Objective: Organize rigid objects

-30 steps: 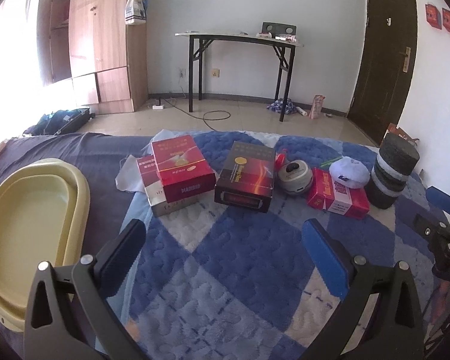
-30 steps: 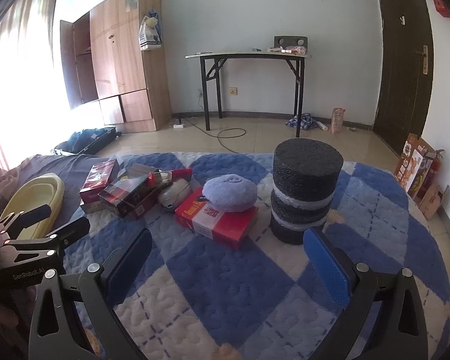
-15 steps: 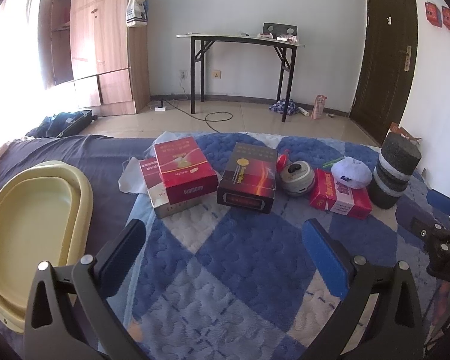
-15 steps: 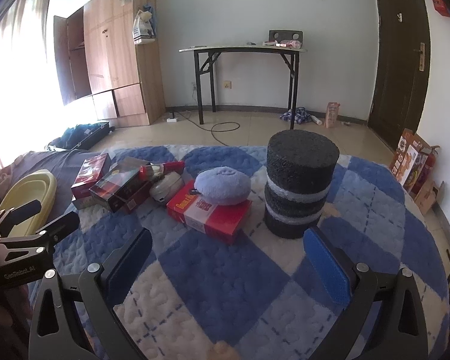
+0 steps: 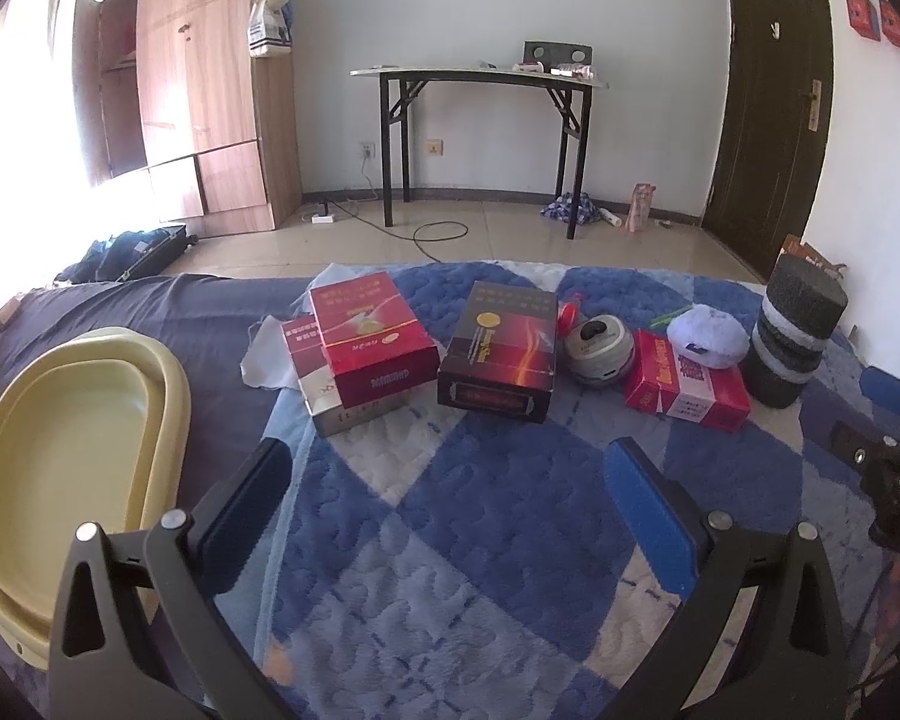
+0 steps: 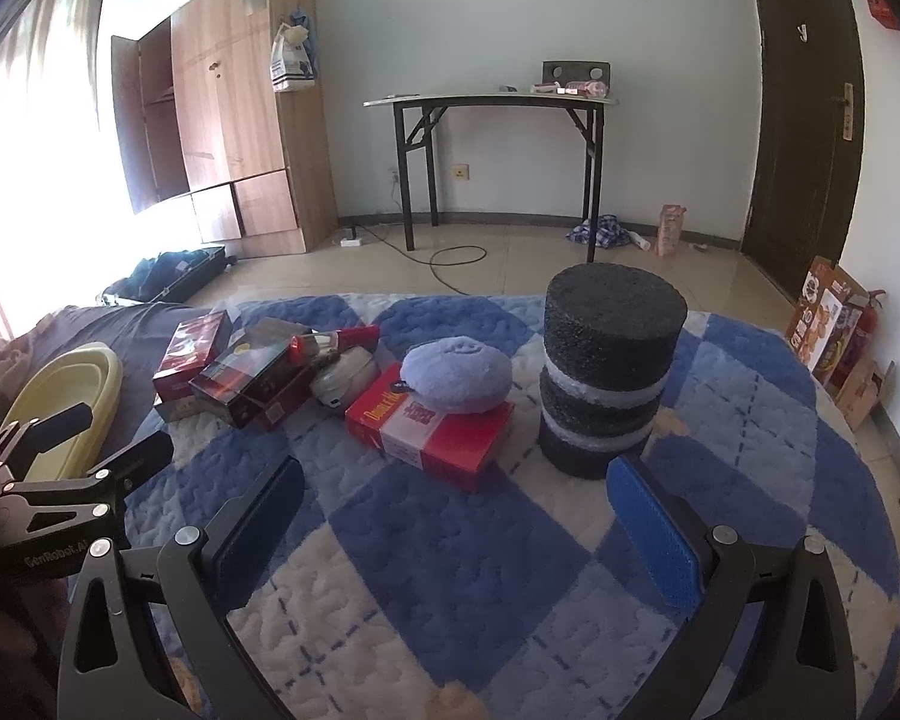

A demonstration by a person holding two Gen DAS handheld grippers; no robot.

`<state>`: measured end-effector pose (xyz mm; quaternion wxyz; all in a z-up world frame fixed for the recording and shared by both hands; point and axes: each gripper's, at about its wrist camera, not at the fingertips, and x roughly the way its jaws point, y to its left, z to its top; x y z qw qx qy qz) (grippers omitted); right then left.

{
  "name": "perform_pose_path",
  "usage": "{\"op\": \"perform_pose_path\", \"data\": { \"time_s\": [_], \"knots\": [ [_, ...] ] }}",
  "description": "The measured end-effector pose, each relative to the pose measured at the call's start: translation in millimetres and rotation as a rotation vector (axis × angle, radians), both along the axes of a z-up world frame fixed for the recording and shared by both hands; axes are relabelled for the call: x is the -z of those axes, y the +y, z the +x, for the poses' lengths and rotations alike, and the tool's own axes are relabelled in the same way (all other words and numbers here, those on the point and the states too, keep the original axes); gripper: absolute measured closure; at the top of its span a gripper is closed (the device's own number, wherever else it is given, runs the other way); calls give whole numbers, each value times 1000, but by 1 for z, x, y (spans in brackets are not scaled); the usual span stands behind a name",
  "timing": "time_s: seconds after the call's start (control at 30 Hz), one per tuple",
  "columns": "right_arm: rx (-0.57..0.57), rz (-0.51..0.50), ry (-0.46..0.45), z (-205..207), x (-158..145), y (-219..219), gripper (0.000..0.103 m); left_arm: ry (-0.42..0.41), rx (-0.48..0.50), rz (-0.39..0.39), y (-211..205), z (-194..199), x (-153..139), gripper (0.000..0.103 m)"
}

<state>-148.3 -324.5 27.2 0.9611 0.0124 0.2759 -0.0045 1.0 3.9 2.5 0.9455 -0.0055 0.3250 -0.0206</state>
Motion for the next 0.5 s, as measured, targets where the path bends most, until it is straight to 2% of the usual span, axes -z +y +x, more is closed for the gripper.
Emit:
{"op": "perform_pose_path", "data": {
  "time_s": [0.3,0.5],
  "knots": [
    [-6,5,0,-1,-1,1,0,6,-43,-8,6,-1,0,0],
    [-1,12,-2,0,-2,0,0,2,-30,-19,10,0,0,0]
  ]
}}
